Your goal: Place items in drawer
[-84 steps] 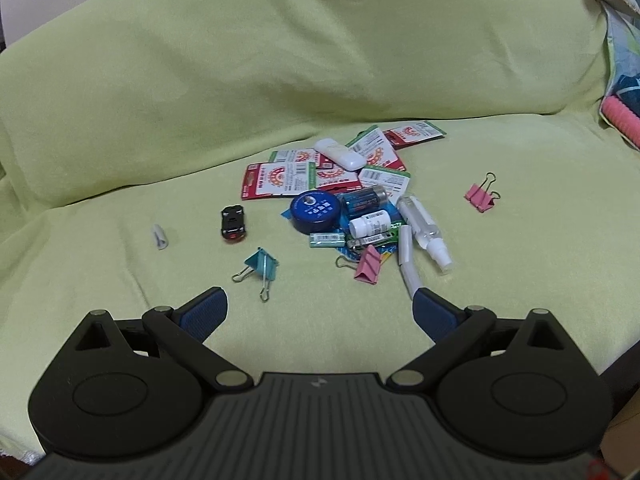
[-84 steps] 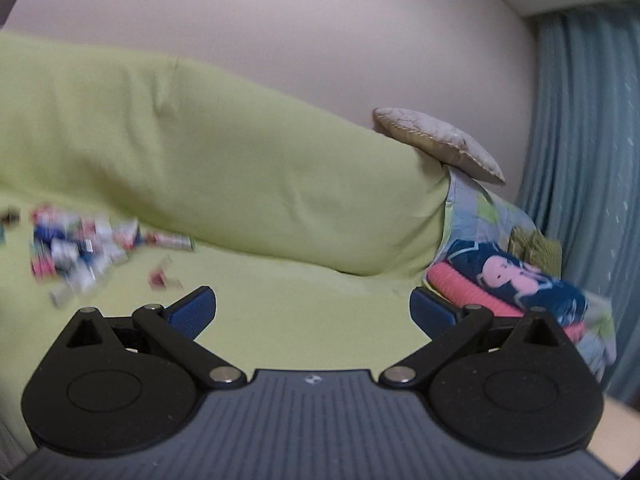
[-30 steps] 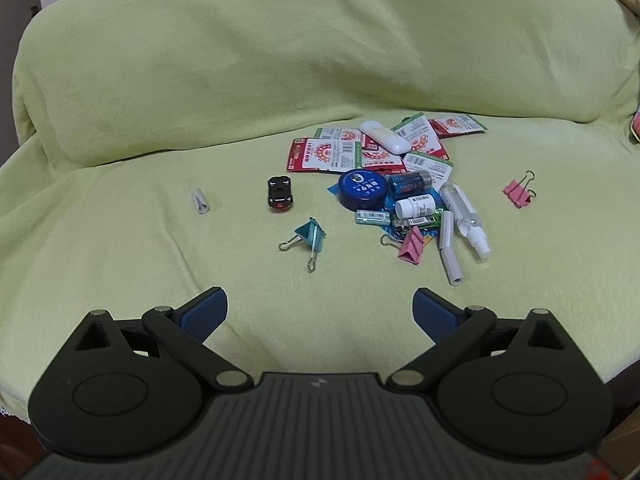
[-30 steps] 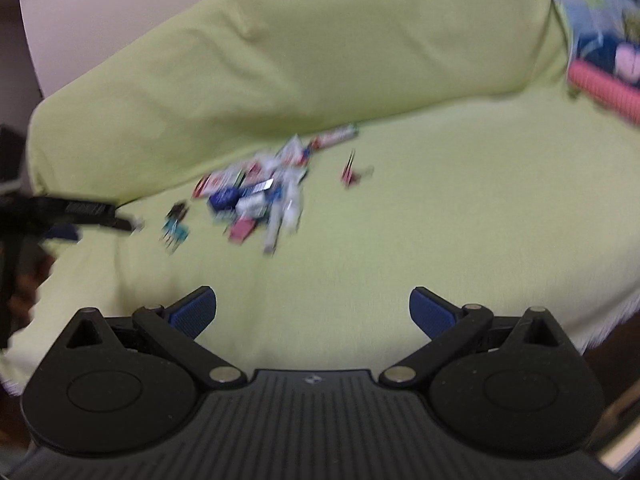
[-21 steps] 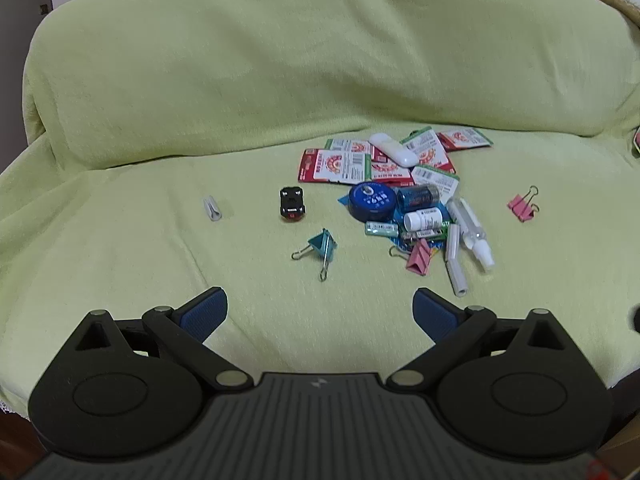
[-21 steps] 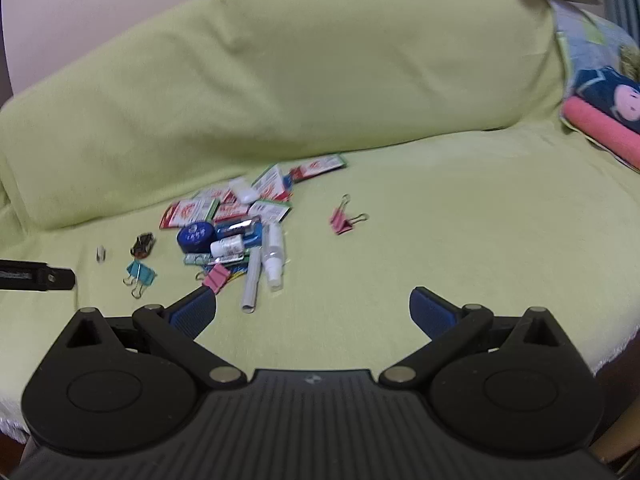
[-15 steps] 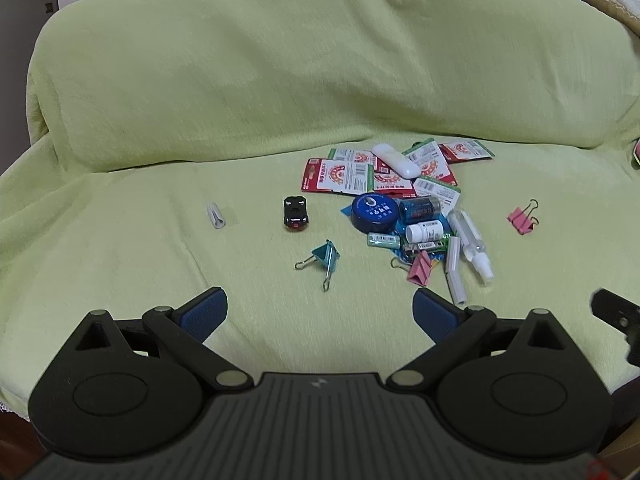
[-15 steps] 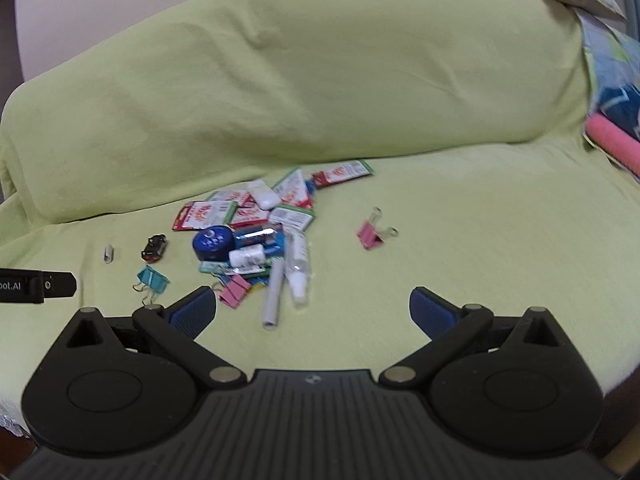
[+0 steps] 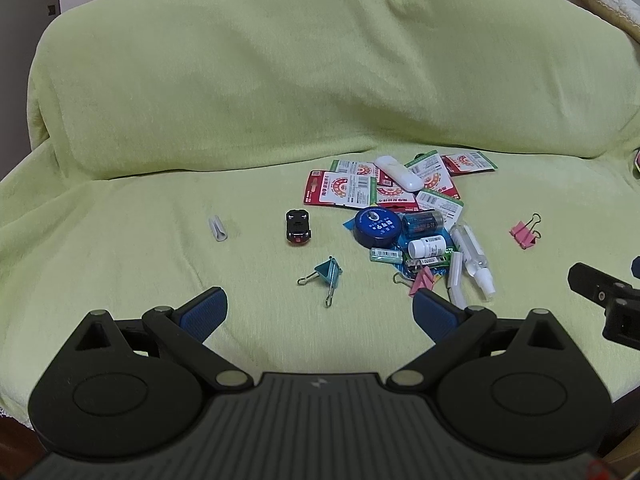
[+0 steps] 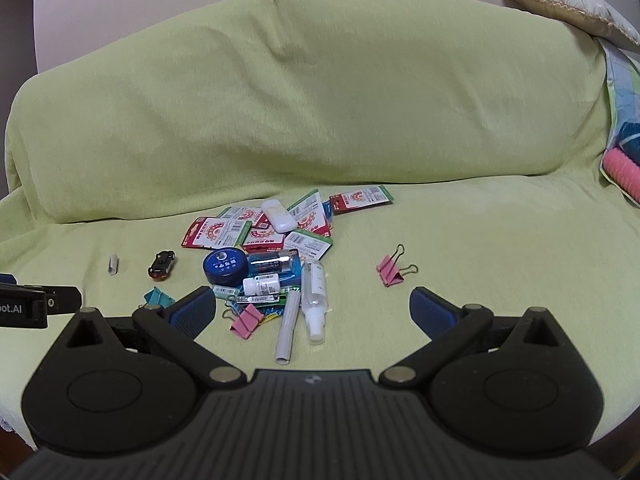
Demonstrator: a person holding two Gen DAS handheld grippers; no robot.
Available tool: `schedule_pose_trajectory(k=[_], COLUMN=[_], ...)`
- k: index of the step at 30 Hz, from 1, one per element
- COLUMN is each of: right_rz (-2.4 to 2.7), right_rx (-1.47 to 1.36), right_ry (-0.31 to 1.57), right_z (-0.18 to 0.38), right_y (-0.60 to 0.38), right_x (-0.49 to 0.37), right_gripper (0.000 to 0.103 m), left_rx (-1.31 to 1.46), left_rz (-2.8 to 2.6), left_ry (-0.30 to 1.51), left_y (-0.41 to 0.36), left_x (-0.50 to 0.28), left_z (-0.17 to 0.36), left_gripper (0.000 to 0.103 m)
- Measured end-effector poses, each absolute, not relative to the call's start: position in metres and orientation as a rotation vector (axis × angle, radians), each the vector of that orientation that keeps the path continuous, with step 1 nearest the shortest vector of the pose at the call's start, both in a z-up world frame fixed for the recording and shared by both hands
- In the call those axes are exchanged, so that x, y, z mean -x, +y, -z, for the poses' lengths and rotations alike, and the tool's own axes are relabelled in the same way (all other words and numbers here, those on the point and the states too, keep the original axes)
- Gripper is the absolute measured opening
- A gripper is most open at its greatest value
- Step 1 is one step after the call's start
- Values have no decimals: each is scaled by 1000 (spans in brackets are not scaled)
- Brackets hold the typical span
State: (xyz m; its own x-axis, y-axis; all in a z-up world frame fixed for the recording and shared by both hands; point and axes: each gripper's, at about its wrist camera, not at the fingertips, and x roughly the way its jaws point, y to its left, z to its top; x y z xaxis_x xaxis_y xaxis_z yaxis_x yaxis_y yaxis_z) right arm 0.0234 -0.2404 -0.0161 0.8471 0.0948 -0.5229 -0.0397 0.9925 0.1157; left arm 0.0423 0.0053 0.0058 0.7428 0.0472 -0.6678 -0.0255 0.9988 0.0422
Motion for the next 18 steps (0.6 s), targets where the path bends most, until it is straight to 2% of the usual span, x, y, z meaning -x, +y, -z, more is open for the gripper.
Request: schedule_pose_trajectory(k=[18], right_rz=[-92], right_rx=[-122], right_ry=[489], right_z=[16], right_y=[-239], right_x=[-47], right_gripper=[102], left_rx=[-34], left_rz=[-35], left_ry=[719], left_y=[8], left_x=[-65], left_z=[1], left_gripper=[100])
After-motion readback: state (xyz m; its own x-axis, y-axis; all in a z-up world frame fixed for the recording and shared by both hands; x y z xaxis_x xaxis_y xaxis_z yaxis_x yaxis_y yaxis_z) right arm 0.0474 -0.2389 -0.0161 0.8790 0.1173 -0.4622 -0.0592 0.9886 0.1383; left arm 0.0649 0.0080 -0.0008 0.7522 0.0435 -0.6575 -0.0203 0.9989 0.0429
